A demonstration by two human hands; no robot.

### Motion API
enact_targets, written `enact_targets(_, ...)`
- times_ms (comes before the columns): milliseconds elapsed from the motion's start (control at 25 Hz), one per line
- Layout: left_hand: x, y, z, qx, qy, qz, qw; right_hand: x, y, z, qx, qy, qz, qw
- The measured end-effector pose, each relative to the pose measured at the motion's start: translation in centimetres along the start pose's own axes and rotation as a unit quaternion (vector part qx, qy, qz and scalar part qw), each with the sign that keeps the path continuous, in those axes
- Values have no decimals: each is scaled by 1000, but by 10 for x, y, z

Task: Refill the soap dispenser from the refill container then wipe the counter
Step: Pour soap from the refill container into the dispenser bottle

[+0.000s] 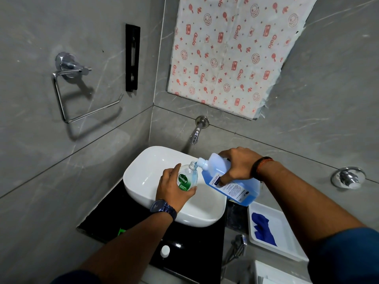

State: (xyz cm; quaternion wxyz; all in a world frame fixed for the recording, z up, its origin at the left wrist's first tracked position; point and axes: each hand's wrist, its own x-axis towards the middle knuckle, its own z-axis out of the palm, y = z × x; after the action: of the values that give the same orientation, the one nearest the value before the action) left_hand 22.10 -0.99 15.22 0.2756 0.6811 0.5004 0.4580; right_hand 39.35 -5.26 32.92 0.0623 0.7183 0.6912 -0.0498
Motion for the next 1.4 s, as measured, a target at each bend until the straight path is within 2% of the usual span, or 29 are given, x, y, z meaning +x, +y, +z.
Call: enact_targets(1400,1,7,-12,7,3,0,1000,1,-8,-12,-20,-3,-17,1000)
